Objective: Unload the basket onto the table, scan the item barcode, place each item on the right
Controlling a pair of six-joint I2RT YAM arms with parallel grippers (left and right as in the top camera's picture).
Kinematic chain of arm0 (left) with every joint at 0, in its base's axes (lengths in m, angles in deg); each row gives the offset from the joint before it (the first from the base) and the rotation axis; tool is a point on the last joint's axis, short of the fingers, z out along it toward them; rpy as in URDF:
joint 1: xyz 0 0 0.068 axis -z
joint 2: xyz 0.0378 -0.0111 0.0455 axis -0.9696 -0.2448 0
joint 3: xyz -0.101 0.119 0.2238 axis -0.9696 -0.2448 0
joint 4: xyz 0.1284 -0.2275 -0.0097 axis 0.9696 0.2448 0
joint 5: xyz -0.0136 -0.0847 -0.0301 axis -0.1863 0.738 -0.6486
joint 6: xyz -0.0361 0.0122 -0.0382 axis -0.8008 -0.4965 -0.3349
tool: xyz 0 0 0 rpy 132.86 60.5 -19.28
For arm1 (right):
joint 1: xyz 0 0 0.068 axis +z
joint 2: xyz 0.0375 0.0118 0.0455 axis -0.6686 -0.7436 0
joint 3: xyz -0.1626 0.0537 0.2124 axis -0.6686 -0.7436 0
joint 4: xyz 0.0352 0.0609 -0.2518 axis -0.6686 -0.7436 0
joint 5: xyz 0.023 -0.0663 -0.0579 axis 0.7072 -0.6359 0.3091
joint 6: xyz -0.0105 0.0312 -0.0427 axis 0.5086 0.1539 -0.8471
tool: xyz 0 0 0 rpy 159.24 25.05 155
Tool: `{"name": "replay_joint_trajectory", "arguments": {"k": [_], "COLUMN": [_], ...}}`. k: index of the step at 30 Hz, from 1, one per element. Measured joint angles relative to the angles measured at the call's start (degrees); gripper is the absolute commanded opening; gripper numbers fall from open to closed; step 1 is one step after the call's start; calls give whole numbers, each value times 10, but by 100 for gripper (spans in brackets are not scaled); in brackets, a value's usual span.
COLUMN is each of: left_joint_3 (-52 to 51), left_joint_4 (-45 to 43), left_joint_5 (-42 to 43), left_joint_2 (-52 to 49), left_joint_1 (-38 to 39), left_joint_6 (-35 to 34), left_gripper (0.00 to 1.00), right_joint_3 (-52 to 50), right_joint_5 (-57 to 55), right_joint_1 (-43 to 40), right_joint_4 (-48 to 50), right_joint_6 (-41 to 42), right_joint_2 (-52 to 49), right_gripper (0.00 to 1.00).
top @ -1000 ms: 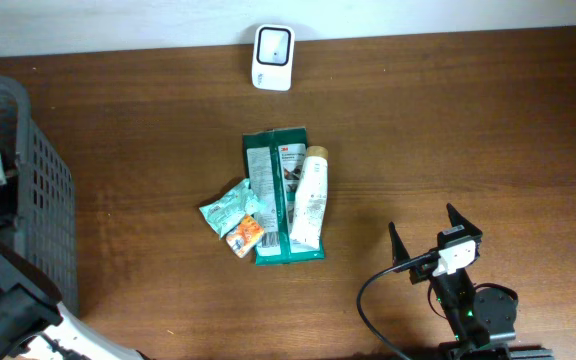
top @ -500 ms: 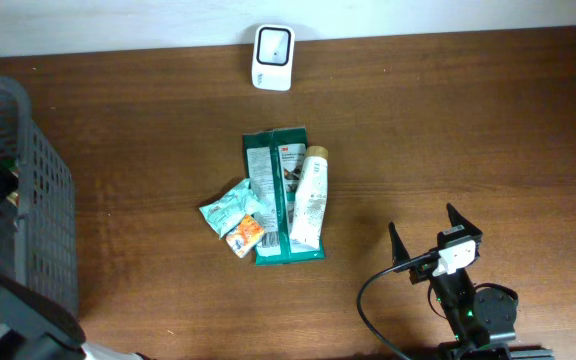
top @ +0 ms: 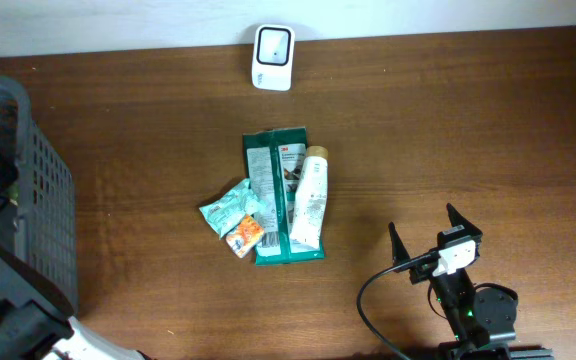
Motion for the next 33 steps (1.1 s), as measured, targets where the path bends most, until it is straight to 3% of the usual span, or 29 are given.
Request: {"name": "replay_joint_trajectory", "arguments": {"k": [6, 19, 24, 27, 33], "left_joint_3": [0, 0, 0, 0, 0], "left_joint_4": [-31, -60, -59, -60, -52], "left_joint_5": [0, 0, 0, 0, 0], "left_joint_2": [-48, -55, -87, -91, -90], "left_joint_1": [0, 0, 0, 0, 0], "left_joint_6": [-4, -4, -5, -7, -8], "left_gripper": [77, 76, 66, 52, 50], "right_joint_3": [0, 0, 0, 0, 0], "right_joint_5": [0, 0, 0, 0, 0], "right_joint_1": [0, 0, 0, 0, 0], "right_joint_4": [0, 0, 0, 0, 0], "right_joint_6": [0, 0, 0, 0, 0], "right_joint_2": [0, 0, 0, 0, 0], "right_gripper": [98, 98, 98, 98, 98]}}
